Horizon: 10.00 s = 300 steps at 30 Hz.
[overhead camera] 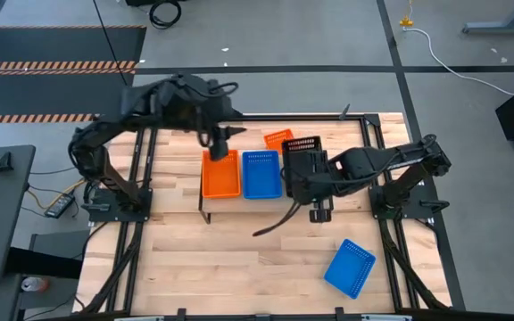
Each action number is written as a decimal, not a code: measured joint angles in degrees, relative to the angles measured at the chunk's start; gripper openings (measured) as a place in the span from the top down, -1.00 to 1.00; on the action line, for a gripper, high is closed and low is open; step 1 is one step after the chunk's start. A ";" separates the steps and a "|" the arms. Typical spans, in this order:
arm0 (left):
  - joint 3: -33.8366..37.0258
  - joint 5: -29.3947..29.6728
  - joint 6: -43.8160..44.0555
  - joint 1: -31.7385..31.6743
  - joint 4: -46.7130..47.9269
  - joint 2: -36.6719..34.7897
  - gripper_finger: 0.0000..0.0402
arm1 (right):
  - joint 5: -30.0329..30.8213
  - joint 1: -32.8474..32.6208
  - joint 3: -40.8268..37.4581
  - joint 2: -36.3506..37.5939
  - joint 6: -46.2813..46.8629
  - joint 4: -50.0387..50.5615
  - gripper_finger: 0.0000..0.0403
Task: Stack baskets on shelf by color
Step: Stack the black bin on top of the black bin on the shelf, then stack the blue bin on top of the blue bin on the shelf
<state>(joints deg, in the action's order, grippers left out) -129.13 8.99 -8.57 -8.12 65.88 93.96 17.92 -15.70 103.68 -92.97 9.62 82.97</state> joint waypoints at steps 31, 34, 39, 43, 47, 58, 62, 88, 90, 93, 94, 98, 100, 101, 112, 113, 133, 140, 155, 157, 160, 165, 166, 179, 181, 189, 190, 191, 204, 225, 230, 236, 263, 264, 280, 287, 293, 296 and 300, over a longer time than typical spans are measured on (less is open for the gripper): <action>82.17 -3.95 6.15 2.38 -73.34 -38.30 0.30 | 0.42 -0.22 -5.60 -0.04 3.74 -6.66 0.96; 85.03 -3.90 6.86 2.72 -75.01 -38.73 0.30 | 0.43 -0.21 -5.62 -0.04 3.90 -6.61 0.96; 85.69 -3.93 6.79 3.32 -77.85 -40.29 0.30 | 0.63 0.69 -5.66 -0.04 4.14 -6.48 0.96; 85.70 -3.93 6.64 5.37 -78.31 -41.10 0.30 | 0.62 1.96 -7.47 -0.04 3.99 -7.50 0.96; 85.67 -4.04 6.42 7.60 -78.29 -41.32 0.30 | 0.54 2.16 -9.41 -0.04 3.39 -8.53 0.96; 85.67 -3.05 5.96 10.01 -78.81 -41.30 0.37 | -1.20 2.29 -14.28 2.79 5.04 -13.49 0.96; 85.67 -3.06 5.96 10.01 -78.79 -41.30 0.37 | -1.54 2.29 -17.61 4.84 6.69 -15.20 0.96; 85.67 -3.06 6.42 9.99 -78.74 -41.25 0.37 | -3.26 0.55 -30.87 15.30 7.28 -24.62 0.35; 85.67 -3.06 6.42 9.99 -78.74 -41.25 0.37 | -3.52 0.32 -31.05 15.30 7.04 -24.20 0.36; 85.65 -3.06 6.44 9.99 -78.72 -41.25 0.37 | -4.89 -0.01 -31.06 15.28 6.19 -24.16 0.36; 85.65 -3.06 6.44 9.99 -78.73 -41.25 0.37 | -5.13 -0.13 -31.06 15.28 5.94 -24.13 0.37; 85.64 -3.06 6.45 9.99 -78.72 -41.25 0.37 | -5.67 -0.69 -31.06 15.28 5.87 -22.56 0.38; 85.64 -3.06 6.46 9.99 -78.70 -41.25 0.37 | -5.80 -0.75 -31.06 15.28 6.19 -21.01 0.39; 85.64 -3.06 6.46 9.99 -78.70 -41.25 0.37 | -5.80 -0.75 -31.06 15.28 6.21 -20.22 0.41; 85.64 -3.06 6.48 9.98 -78.68 -41.25 0.37 | -4.52 -0.75 -31.06 15.26 2.90 -16.23 0.78; 85.64 -3.06 6.48 9.98 -78.68 -41.25 0.37 | -4.26 -0.75 -31.06 15.26 2.82 -16.27 0.81; 85.64 -3.08 6.48 9.97 -78.22 -41.25 0.37 | -5.72 -0.79 -31.06 15.23 9.90 -20.13 0.37; 85.64 -3.08 6.47 9.98 -78.24 -41.25 0.37 | -6.02 -0.93 -25.89 15.21 10.22 -19.97 0.37; 85.62 -6.57 2.27 9.97 -81.06 -41.23 0.37 | -11.34 -16.89 -19.02 15.26 38.69 -13.93 0.37; 85.64 -7.33 1.66 9.97 -81.12 -41.21 0.37 | -9.76 -21.05 -19.03 15.02 44.76 -14.09 0.37; 85.62 -7.36 1.41 9.94 -82.27 -41.21 0.37 | -6.70 -27.17 -19.78 13.32 53.95 -14.07 0.37; 85.62 -7.32 -1.12 9.81 -84.54 -41.21 0.37 | -5.13 -34.36 -21.88 8.38 63.36 -13.61 0.37; 85.62 -7.33 -1.09 9.81 -84.91 -41.21 0.37 | -5.22 -35.11 -22.31 7.20 63.70 -13.53 0.37; 85.62 -7.32 3.42 9.86 -85.47 -41.21 0.37 | -12.81 -33.85 -22.69 -5.70 69.33 -16.75 0.36; 85.62 -7.34 3.82 9.94 -85.45 -41.17 0.37 | -14.38 -33.66 -22.69 -7.80 68.87 -18.31 0.35; 85.56 -7.34 4.24 11.40 -85.00 -39.55 0.37 | -15.95 -37.22 -22.69 -15.18 70.99 -20.79 0.27; 85.58 -7.34 5.23 11.79 -84.38 -39.53 0.37 | -15.89 -37.86 -22.69 -15.84 71.73 -20.81 0.24; 85.58 -7.34 6.22 12.17 -84.07 -39.41 0.37 | -15.49 -38.47 -22.69 -16.36 72.36 -20.72 0.21; 85.64 -1.96 11.08 17.48 -84.60 -33.43 0.37 | -9.02 -41.63 -22.91 -19.20 76.08 -16.96 -0.27; 85.64 1.95 12.45 21.32 -86.24 -32.38 0.37 | -7.03 -41.16 -18.42 -17.10 75.80 -22.45 -0.48; 85.64 1.92 12.39 21.64 -86.18 -32.40 0.37 | -7.88 -40.83 -18.73 -19.23 75.74 -21.59 -0.48; 85.64 1.95 12.36 21.57 -86.24 -32.40 0.37 | -8.06 -40.63 -18.82 -22.04 75.83 -21.18 -0.44; 85.64 1.92 12.71 21.62 -86.39 -32.49 0.37 | -16.42 -38.52 -12.24 -26.93 58.85 -13.01 0.96; 85.64 1.93 12.95 21.62 -86.51 -32.49 0.37 | -15.71 -38.32 -9.97 -26.93 57.82 -10.92 0.96; 85.64 1.84 13.32 23.87 -87.87 -32.51 0.37 | 10.90 -26.43 24.39 -25.86 25.23 7.11 0.97; 85.64 1.67 15.53 23.89 -90.14 -33.68 0.37 | 12.34 -16.18 27.97 -25.94 9.58 7.15 0.97; 85.53 -1.41 9.25 25.54 -89.70 -40.63 0.37 | 8.29 -7.17 28.24 -25.94 1.29 7.07 0.96; 85.53 -0.39 4.61 27.58 -83.93 -43.30 0.37 | 4.95 -3.13 28.34 -25.73 -1.34 6.14 0.96; 85.58 0.92 1.40 29.50 -80.08 -43.96 0.37 | 3.51 0.96 28.35 -25.73 -5.67 4.62 0.96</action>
<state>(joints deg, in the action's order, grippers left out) -43.55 9.91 -7.17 21.38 -14.19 50.00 21.43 -14.74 132.03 -118.69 3.96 87.59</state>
